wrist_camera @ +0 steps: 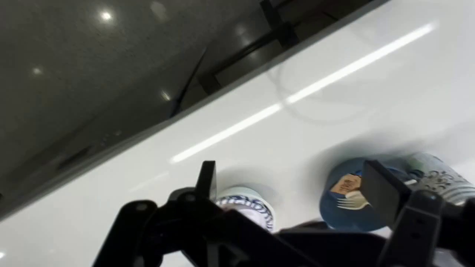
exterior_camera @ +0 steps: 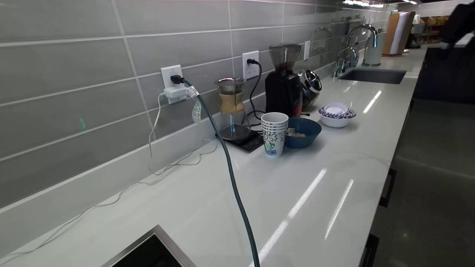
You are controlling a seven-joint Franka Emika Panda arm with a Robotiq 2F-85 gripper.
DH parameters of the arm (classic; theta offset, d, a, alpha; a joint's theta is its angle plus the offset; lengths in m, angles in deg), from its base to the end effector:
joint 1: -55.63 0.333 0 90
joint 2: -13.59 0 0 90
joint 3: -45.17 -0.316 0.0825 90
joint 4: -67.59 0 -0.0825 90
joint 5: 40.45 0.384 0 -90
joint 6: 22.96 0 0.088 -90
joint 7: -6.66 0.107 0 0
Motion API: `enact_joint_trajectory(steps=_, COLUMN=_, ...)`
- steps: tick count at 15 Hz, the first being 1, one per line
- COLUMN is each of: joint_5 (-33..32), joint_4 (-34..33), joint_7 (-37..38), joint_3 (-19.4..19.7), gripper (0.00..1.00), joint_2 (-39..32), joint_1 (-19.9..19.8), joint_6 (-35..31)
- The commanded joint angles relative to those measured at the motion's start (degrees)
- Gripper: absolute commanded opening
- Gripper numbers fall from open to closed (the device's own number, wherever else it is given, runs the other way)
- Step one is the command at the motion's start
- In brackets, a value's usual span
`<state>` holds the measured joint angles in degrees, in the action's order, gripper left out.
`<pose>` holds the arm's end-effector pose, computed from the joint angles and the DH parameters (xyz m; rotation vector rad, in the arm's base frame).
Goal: Remove one cup from the stack on the left.
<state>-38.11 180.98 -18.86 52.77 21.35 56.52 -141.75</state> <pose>0.5376 -0.0644 0.5485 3.0725 0.4831 0.3669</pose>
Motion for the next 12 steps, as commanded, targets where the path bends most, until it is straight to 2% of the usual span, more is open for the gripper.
enact_joint_trajectory(steps=1, joint_5=8.5, joint_4=-7.9, joint_7=-4.6, joint_3=-2.8, gripper=1.0, joint_2=-7.0, joint_1=1.8, joint_6=0.0)
enact_joint_trajectory(steps=4, joint_5=19.2, joint_4=-12.9, joint_7=-6.7, joint_3=-6.3, gripper=1.0, joint_2=-10.9, joint_1=3.0, joint_6=-0.3)
enact_joint_trajectory(steps=8, joint_5=29.1, joint_4=-16.8, joint_7=-9.1, joint_3=-9.4, gripper=1.0, joint_2=-15.7, joint_1=1.8, joint_6=2.9)
enact_joint_trajectory(steps=9, joint_5=32.0, joint_4=-17.1, joint_7=-10.3, joint_3=-9.9, gripper=1.0, joint_2=-16.6, joint_1=1.3, joint_6=3.6)
enact_joint_trajectory(steps=10, joint_5=35.2, joint_4=-16.7, joint_7=-14.5, joint_3=-10.5, gripper=1.0, joint_2=-16.8, joint_1=0.8, joint_6=1.7)
enact_joint_trajectory(steps=11, joint_5=36.9, joint_4=-16.2, joint_7=-17.7, joint_3=-10.8, gripper=1.0, joint_2=-16.6, joint_1=0.3, joint_6=-0.9)
enact_joint_trajectory(steps=12, joint_5=32.4, joint_4=-14.6, joint_7=-12.4, joint_3=-10.6, gripper=1.0, joint_2=-15.4, joint_1=1.1, joint_6=0.2)
